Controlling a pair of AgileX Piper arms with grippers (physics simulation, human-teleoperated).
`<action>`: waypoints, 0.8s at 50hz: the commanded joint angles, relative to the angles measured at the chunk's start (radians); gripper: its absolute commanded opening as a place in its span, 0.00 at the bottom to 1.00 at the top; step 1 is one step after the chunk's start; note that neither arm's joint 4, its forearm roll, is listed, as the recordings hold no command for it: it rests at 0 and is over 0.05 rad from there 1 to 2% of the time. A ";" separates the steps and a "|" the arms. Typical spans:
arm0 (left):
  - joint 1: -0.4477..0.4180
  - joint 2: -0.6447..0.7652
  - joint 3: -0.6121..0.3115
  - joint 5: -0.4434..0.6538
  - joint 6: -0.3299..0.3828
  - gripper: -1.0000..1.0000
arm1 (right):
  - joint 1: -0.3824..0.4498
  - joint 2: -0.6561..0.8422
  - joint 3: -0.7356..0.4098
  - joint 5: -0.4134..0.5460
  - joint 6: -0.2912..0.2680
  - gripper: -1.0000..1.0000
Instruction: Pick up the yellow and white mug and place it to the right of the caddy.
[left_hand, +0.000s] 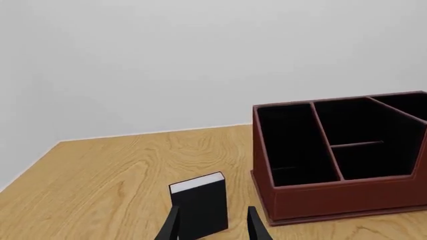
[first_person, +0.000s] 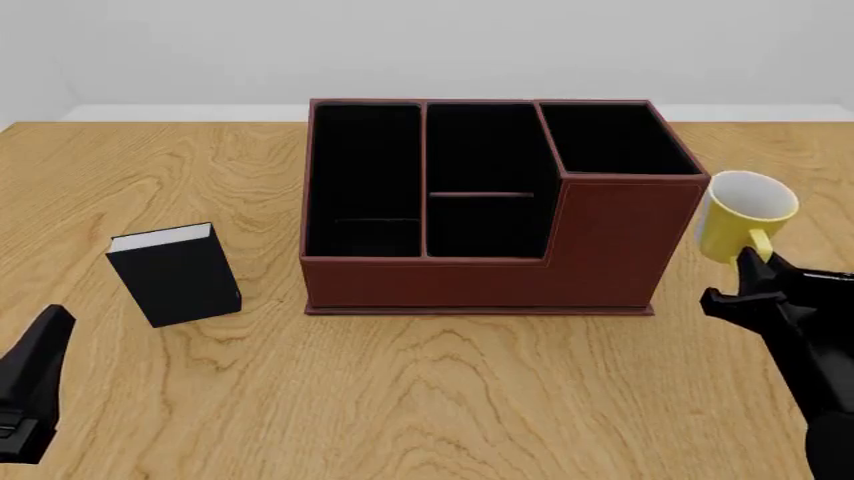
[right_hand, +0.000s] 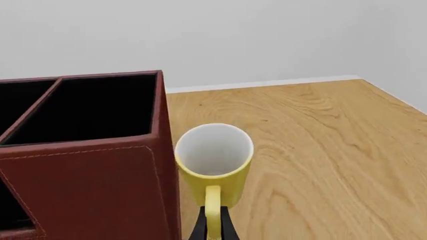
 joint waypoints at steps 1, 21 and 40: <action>0.000 0.000 -0.004 0.003 0.000 1.00 | -0.004 0.053 -0.006 -0.035 0.012 0.00; 0.004 0.000 -0.006 0.003 0.000 1.00 | -0.005 0.085 -0.018 -0.036 0.014 0.00; -0.003 0.000 -0.006 0.001 0.002 1.00 | -0.015 0.123 -0.027 -0.037 0.012 0.00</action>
